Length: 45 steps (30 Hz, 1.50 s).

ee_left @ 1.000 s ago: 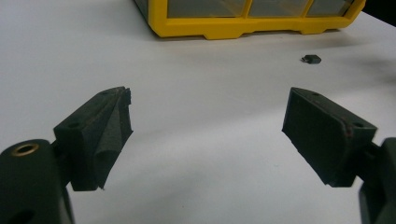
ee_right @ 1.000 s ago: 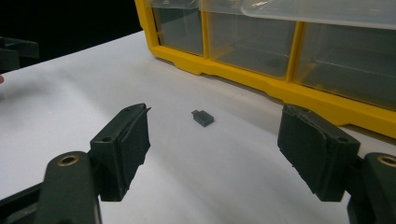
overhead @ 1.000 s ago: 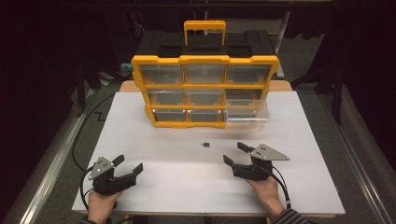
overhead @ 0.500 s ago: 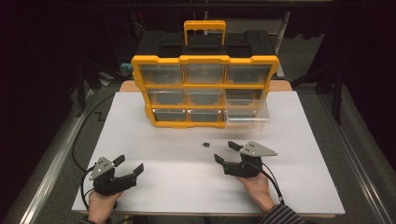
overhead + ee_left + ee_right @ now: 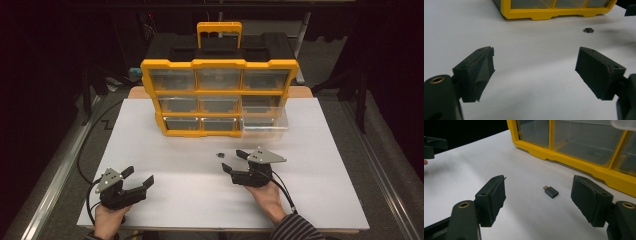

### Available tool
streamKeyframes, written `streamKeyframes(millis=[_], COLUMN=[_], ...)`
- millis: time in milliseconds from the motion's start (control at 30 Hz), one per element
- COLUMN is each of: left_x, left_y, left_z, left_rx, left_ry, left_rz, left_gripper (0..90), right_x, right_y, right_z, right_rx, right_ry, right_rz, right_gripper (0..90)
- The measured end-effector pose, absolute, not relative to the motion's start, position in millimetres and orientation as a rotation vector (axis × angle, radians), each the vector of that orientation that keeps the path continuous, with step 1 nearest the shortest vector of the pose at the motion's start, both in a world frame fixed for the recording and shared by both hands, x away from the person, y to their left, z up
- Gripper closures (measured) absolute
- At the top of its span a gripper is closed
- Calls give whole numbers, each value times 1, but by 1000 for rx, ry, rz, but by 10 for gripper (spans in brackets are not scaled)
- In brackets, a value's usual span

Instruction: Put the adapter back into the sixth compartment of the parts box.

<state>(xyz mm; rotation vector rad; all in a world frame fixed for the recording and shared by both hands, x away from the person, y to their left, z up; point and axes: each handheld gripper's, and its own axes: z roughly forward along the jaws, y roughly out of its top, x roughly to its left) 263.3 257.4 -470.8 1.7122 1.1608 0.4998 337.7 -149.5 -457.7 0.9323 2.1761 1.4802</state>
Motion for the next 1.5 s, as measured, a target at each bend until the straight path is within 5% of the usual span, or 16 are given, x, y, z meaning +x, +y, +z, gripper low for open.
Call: streamKeyframes(millis=[1500], left_x=[264], left_y=[259], left_z=[-471], left_rx=[1706], left_ry=[1168], left_rz=[482], left_gripper=[164], right_x=[378], right_y=[-96], right_z=[-422], right_rx=[885], right_ry=[2595], right_rz=[961], right_gripper=[434])
